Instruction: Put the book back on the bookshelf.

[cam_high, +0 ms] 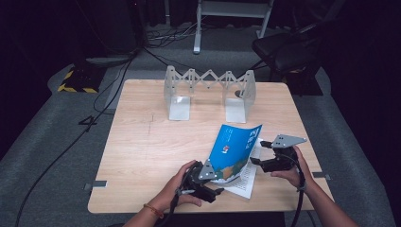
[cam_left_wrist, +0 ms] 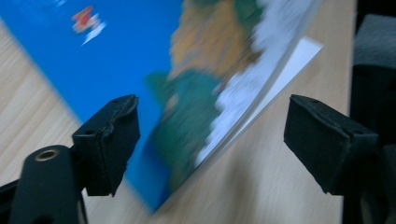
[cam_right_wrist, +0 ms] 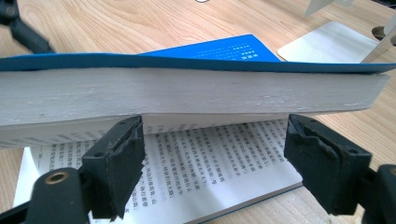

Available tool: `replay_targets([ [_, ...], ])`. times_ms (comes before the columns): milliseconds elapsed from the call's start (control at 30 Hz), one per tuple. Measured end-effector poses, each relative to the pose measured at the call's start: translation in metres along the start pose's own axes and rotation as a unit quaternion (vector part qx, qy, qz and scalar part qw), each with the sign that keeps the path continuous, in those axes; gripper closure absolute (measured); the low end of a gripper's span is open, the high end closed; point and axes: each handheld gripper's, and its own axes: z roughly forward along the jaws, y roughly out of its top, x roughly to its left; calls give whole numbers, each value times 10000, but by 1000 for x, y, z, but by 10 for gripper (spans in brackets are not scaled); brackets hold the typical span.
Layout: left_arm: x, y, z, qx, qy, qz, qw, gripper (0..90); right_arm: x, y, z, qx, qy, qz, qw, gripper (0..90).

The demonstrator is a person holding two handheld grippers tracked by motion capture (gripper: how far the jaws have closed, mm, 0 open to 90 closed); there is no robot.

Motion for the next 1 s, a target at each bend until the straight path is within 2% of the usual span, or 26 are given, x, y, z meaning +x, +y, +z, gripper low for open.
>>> replay_targets([
  [133,-9,7,12,-74,73,141,9998,198,0,0,1,-17,-16,-1,10000,200],
  [233,-13,11,18,-140,184,137,9996,202,0,1,1,-17,-9,16,10000,194],
  [400,-18,14,27,-195,510,86,9985,205,0,2,2,-36,-14,0,10000,194],
  [467,-20,17,31,-134,772,82,9969,231,0,2,2,-50,-12,9,10000,194],
  [567,-19,17,31,-191,877,105,9959,283,0,2,2,-44,-20,19,10000,188],
  [667,-17,16,27,-246,739,87,9969,353,-1,0,3,-66,-25,42,10000,183],
  [767,-15,16,19,-403,623,202,9970,485,-2,0,3,-83,-49,71,9999,182],
  [833,-13,17,14,-423,586,192,9972,566,-3,0,2,-104,-70,103,9999,183],
  [900,-12,18,10,-458,597,287,9968,631,-5,-2,2,-125,-47,155,9998,183],
  [1000,-10,19,7,-470,575,280,9968,675,-7,-3,2,-162,-19,204,9997,182],
])
